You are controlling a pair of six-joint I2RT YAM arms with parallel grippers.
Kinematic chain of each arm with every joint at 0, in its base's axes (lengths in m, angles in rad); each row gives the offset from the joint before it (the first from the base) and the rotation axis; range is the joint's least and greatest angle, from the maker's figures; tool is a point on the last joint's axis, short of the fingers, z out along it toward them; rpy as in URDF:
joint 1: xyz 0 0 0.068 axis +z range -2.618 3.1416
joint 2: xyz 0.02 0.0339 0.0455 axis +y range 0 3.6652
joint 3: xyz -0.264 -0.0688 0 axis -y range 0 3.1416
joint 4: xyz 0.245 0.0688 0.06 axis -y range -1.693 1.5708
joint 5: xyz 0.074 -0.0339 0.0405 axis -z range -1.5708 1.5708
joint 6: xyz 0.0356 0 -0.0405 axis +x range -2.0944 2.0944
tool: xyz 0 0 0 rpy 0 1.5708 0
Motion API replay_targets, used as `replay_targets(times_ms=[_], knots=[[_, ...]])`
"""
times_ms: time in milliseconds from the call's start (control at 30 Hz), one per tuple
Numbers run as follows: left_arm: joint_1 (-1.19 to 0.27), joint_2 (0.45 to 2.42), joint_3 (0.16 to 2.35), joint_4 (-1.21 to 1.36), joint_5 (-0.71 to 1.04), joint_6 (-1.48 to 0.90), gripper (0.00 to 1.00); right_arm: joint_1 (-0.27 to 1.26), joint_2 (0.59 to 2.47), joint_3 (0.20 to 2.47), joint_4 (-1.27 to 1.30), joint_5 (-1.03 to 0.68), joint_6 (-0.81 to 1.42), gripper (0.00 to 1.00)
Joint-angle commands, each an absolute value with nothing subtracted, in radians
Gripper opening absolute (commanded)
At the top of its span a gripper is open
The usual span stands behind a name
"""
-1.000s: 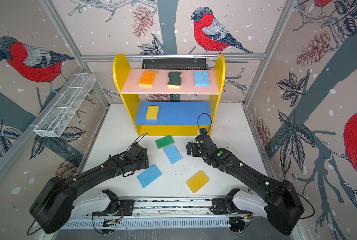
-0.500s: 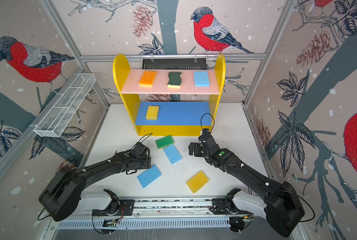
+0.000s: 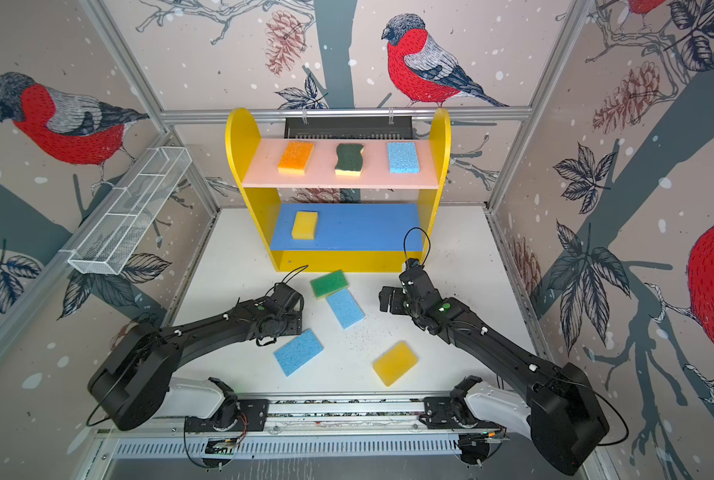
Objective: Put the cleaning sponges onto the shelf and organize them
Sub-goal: 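Close the left gripper on the dark green wavy sponge, then lift the dark green sponge with the left gripper toward the blue shelf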
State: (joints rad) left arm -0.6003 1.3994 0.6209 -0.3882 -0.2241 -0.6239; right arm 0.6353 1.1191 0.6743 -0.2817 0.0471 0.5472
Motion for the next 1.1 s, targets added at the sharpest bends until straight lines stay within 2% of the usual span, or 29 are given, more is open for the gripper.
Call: replay_targets(times_ms=[0,333,567,1067], knots=[[-0.607,1.422,0.623,-0.419,-0.239,-0.631,0.75,0.628,1.123,0.672,-0.255,0.035,0.522,0.99],[-0.627,1.416,0.641,-0.449,-0.261,-0.644,0.64,0.600,1.117,0.669,-0.263,0.020,0.501,0.99],[-0.651,1.380,0.710,-0.509,-0.285,-0.632,0.65,0.586,1.100,0.668,-0.276,0.019,0.485,0.99],[-0.810,1.418,0.962,-0.586,-0.370,-0.608,0.64,0.557,1.039,0.681,-0.311,0.015,0.451,0.99]])
